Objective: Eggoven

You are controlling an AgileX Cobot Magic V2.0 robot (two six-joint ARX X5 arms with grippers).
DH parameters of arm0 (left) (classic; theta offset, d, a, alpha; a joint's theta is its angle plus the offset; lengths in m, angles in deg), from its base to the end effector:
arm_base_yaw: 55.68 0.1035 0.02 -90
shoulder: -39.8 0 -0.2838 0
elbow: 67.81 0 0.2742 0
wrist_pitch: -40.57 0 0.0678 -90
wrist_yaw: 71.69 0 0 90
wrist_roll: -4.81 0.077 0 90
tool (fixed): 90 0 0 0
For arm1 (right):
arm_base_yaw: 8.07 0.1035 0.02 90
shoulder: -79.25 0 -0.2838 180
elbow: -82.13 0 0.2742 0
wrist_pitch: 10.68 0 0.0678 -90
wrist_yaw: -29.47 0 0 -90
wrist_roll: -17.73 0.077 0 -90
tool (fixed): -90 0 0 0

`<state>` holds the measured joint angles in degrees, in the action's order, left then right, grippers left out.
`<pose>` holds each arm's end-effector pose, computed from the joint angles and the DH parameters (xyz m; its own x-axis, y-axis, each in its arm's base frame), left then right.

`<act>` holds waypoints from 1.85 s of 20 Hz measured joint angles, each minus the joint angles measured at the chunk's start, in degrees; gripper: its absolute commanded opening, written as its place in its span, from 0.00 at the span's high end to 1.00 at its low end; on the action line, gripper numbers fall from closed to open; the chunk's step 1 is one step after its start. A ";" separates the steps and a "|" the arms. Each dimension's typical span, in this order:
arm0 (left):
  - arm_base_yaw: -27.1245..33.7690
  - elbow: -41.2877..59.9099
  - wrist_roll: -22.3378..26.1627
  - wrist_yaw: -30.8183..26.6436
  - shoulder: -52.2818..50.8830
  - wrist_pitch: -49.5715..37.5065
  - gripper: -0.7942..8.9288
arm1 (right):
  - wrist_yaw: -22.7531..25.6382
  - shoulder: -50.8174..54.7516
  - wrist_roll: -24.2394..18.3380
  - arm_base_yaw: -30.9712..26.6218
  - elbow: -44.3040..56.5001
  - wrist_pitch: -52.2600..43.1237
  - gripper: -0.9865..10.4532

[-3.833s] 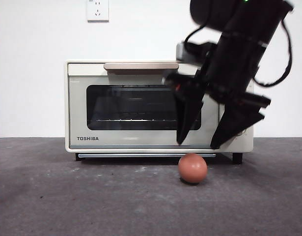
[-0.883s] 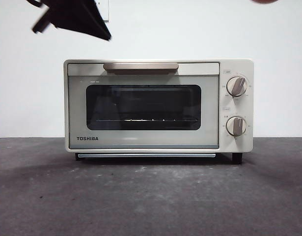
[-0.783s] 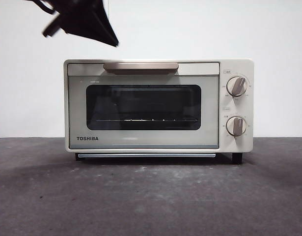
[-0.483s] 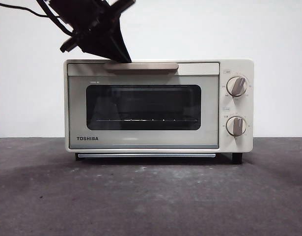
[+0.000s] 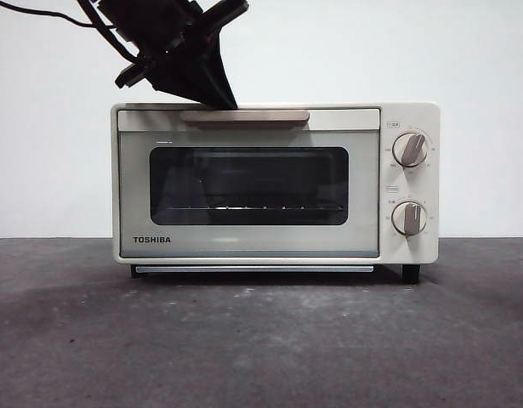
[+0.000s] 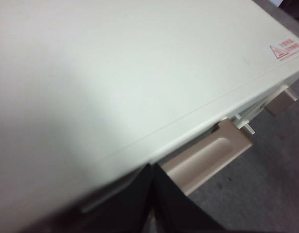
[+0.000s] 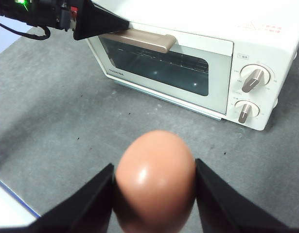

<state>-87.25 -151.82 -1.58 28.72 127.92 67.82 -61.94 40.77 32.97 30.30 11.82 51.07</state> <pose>0.3393 -0.2248 0.2928 0.6210 -0.5936 -0.5118 0.5930 0.7828 -0.1885 0.1214 0.0985 0.3525 0.6640 0.5571 -0.4986 -0.5121 0.8248 0.2397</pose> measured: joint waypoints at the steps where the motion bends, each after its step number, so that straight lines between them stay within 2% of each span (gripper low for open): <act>1: -0.52 -0.17 0.20 0.00 0.00 0.57 0.91 | 0.00 0.00 0.00 0.00 0.00 0.00 0.91; 18: -14.32 0.50 0.96 0.22 1.11 19.52 0.91 | 0.15 -0.02 -0.02 0.00 0.00 -0.26 0.91; 25: -16.68 0.50 -0.57 0.13 1.01 22.01 0.91 | 0.15 -2.45 0.00 0.00 -0.02 -2.25 0.91; 29: -13.68 0.63 -0.57 -0.20 -4.81 22.03 0.91 | 0.00 -7.26 0.00 0.00 -0.04 -4.85 0.91; 35: -1.79 1.07 0.31 -0.66 -20.79 27.41 0.91 | -0.50 -18.25 0.24 0.00 -0.04 -15.43 0.91; 37: 1.70 4.11 1.16 -0.66 -26.64 27.96 0.91 | -2.36 -23.17 0.74 0.00 -0.04 -21.35 0.91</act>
<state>-85.55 -147.71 -0.43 28.07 101.28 95.77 -64.30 17.60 33.71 30.30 11.78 29.71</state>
